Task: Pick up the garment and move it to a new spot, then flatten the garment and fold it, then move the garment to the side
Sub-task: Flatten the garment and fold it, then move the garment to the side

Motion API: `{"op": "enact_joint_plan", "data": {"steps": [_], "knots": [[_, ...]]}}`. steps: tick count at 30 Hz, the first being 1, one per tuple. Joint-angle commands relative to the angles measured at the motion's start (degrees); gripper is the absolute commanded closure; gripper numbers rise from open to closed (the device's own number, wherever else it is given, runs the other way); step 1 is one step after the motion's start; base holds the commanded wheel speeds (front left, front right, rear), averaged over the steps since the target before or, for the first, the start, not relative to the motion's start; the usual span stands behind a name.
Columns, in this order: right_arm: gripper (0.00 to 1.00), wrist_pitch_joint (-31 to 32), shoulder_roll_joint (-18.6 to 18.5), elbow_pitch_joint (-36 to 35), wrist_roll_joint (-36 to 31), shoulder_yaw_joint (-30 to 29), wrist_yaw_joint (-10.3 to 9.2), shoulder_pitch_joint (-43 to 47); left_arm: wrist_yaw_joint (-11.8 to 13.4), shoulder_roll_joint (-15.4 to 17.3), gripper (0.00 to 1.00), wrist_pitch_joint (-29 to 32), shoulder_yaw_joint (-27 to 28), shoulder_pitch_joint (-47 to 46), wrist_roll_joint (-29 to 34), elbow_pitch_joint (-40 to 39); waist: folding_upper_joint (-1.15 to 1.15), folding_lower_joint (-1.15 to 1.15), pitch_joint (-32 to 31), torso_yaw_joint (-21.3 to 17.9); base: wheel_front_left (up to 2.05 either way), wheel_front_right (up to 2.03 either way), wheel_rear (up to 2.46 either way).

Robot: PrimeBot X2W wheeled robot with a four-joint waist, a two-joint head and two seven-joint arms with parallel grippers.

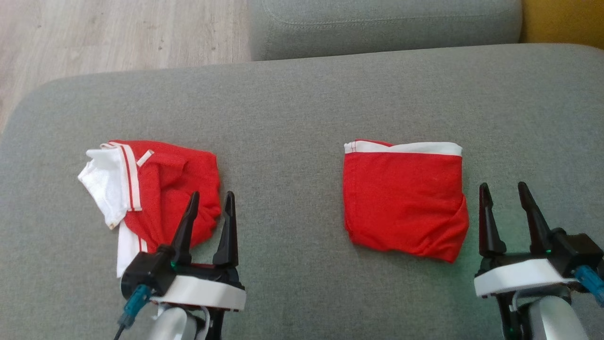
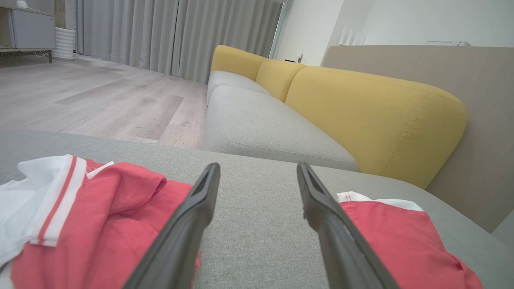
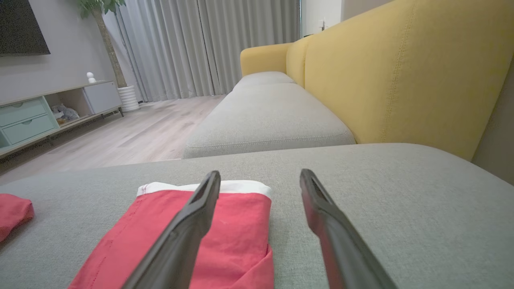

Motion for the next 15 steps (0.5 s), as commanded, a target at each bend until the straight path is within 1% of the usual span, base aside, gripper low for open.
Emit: {"op": "enact_joint_plan", "data": {"steps": [1,5,11,15], "knots": [[0.00,-0.59,-0.18,-1.40,-0.06,0.91,-0.04,-1.43,-0.14,0.12,0.00,-0.55,1.64,-2.19,0.50,-1.89,0.00,-0.01,-0.04,0.10,0.00,0.00,0.00],[0.00,1.08,-0.17,1.27,-1.07,-1.10,-0.04,-2.46,0.01,0.12,0.00,-0.55,1.28,-2.04,0.46,-1.85,0.00,-0.01,0.40,0.43,0.00,0.00,0.00],[0.00,5.15,-0.17,8.28,0.63,-4.37,-0.04,-5.57,0.01,0.12,0.00,-0.55,0.56,-2.47,0.80,-1.77,0.00,-0.01,2.13,1.37,0.00,0.00,0.00],[0.00,5.93,-0.16,12.21,1.72,-4.19,-0.04,-8.12,-0.17,0.12,0.00,-0.55,0.21,-3.15,1.21,-1.61,0.00,-0.01,3.69,2.23,0.00,0.00,0.00]]}}
